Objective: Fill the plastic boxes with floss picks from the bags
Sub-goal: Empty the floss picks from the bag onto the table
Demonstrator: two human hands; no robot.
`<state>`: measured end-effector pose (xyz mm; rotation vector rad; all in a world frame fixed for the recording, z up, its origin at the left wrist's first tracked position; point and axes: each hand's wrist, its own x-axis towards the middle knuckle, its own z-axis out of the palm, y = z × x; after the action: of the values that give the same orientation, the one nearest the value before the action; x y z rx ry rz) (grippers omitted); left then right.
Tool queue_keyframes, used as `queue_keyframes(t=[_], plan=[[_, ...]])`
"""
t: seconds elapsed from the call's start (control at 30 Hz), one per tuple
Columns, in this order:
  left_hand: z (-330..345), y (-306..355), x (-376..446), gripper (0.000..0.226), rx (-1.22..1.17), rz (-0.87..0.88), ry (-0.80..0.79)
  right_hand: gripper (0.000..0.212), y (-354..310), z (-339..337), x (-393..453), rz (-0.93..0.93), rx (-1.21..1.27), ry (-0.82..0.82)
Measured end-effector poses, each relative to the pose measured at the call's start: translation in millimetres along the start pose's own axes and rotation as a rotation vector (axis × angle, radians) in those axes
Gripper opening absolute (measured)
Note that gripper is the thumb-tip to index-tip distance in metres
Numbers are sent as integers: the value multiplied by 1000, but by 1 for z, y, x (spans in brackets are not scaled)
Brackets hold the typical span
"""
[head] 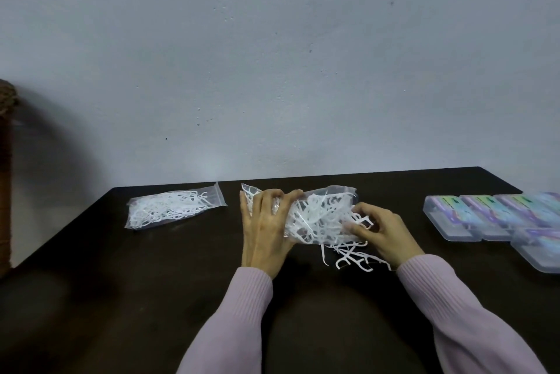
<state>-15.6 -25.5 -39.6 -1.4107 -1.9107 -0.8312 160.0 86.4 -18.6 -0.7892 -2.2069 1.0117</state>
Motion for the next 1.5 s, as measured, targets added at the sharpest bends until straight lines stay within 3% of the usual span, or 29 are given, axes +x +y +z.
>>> queue_keyframes(t=[0.13, 0.37, 0.63, 0.87, 1.1, 1.17, 1.3, 1.4, 1.5], plan=[[-4, -2, 0, 91, -78, -197, -26, 11, -1, -4, 0, 2, 4, 68], [-8, -4, 3, 82, -76, -330, -23, 9, 7, -8, 2, 3, -77, -2], [-12, -9, 5, 77, -102, -446, 27, 15, 19, -9, 6, 91, -267, -80], [-14, -13, 7, 75, -134, -538, 80, 3, 26, -8, 8, 145, -333, -86], [-15, -13, 7, 76, -192, -533, 72, 23, 23, -9, 8, 89, -346, -37], [-14, -13, 7, 76, -217, -513, 70, 36, 19, -8, 7, 28, -212, 6], [-9, -9, 5, 80, -254, -441, 84, 38, 1, -1, 1, -20, 273, -65], [-5, -4, 3, 87, -280, -384, 104, 39, -7, 6, -4, -12, 290, -125], [-4, 4, 1, 95, -309, -328, 95, 25, -4, 12, -4, -23, 300, -139]])
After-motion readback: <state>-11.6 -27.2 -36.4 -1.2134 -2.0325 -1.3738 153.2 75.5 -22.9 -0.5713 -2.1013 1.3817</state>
